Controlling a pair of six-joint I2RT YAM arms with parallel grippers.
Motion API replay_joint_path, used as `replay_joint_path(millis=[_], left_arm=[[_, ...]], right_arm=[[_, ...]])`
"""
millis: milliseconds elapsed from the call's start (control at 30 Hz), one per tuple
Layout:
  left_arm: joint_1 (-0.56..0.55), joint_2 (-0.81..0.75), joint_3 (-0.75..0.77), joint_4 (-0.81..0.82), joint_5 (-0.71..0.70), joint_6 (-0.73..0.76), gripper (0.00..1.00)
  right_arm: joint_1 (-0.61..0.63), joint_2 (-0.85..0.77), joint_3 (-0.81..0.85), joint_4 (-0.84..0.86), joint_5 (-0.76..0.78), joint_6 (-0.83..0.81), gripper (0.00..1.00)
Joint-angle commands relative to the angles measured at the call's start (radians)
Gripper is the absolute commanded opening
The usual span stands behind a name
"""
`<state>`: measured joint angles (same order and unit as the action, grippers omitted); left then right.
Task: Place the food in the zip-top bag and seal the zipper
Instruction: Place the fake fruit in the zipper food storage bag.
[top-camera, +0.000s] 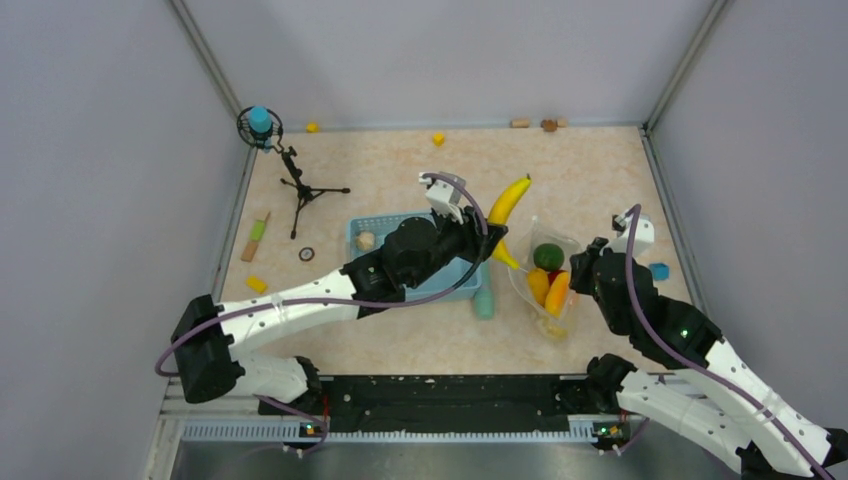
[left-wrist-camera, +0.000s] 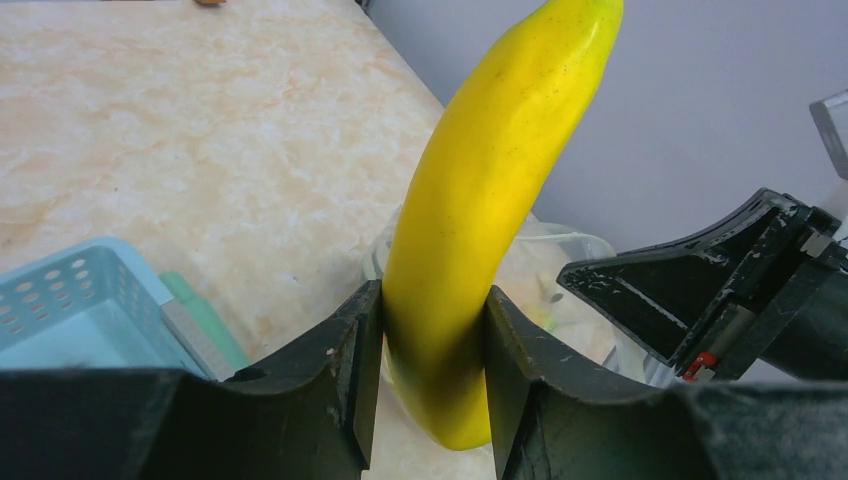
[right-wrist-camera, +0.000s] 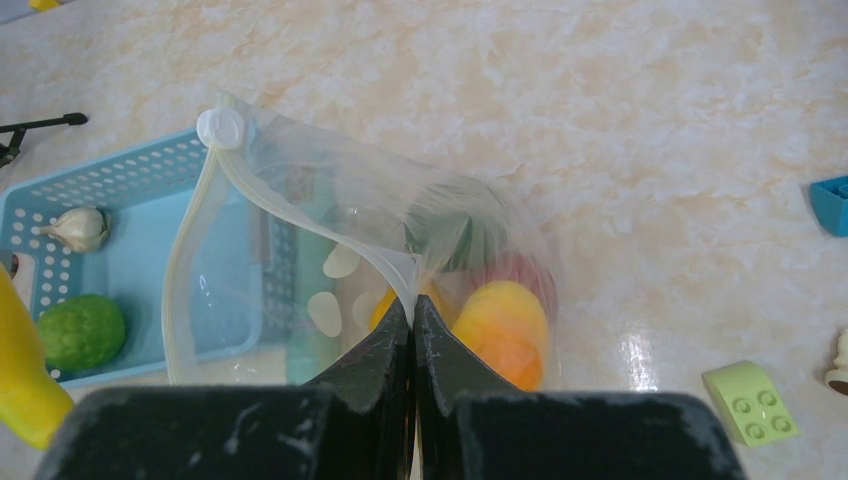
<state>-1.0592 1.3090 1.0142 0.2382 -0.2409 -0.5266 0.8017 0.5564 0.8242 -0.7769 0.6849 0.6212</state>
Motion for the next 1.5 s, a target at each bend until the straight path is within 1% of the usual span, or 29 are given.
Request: replay_joint_path(millis=[0,167,267,433,533,600,700,800,933,1067,1133,1200,1367,1467], left_arm=[[-0.046,0.044,0.065,0.079,-0.047,0.035,0.00],[-0.090,0.111,0.058,0.166,-0.086,0.015,0.00],[-0.115,0.164,0.058,0.233,-0.117,0.074,0.00],[-0.118,0.221,0.058,0.270,-0.058,0.094,0.00],[-0.130,0.231,0.054,0.276,-0.062,0.085,0.00],[-0.142,0.234,0.049,0.280,-0.077,0.087,0.10],[-0.152,0.235,0.043,0.280,-0.076,0.089,0.19],[-0.160,0.221,0.029,0.280,-0.064,0.092,0.31],[-0.169,0.202,0.010,0.283,-0.049,0.091,0.41],[-0.174,0.190,0.002,0.272,-0.040,0.095,0.53],[-0.176,0.182,-0.007,0.272,-0.042,0.092,0.55],[-0.177,0.179,-0.016,0.283,-0.045,0.091,0.61],[-0.177,0.177,-0.013,0.265,-0.041,0.088,0.63],[-0.177,0.163,-0.016,0.246,-0.044,0.087,0.68]], right_arm=[[-0.002,-0.008,-0.008,0.046,-0.014,-0.006,0.02],[-0.002,-0.010,-0.008,0.048,-0.016,-0.009,0.02],[-0.002,-0.011,-0.008,0.049,-0.020,-0.010,0.02],[-0.002,-0.015,-0.010,0.048,-0.025,-0.011,0.02],[-0.002,-0.016,-0.011,0.050,-0.024,-0.012,0.02],[-0.002,-0.016,-0.012,0.050,-0.024,-0.010,0.02],[-0.003,-0.015,-0.011,0.051,-0.023,-0.011,0.02],[-0.002,-0.016,-0.011,0.050,-0.022,-0.011,0.02],[-0.003,-0.015,-0.011,0.051,-0.021,-0.011,0.02],[-0.002,-0.015,-0.011,0.050,-0.021,-0.010,0.02],[-0.003,-0.016,-0.011,0.050,-0.019,-0.011,0.02],[-0.003,-0.016,-0.011,0.050,-0.019,-0.012,0.02],[-0.002,-0.019,-0.011,0.050,-0.018,-0.012,0.02],[-0.001,-0.022,-0.011,0.050,-0.019,-0.014,0.02]])
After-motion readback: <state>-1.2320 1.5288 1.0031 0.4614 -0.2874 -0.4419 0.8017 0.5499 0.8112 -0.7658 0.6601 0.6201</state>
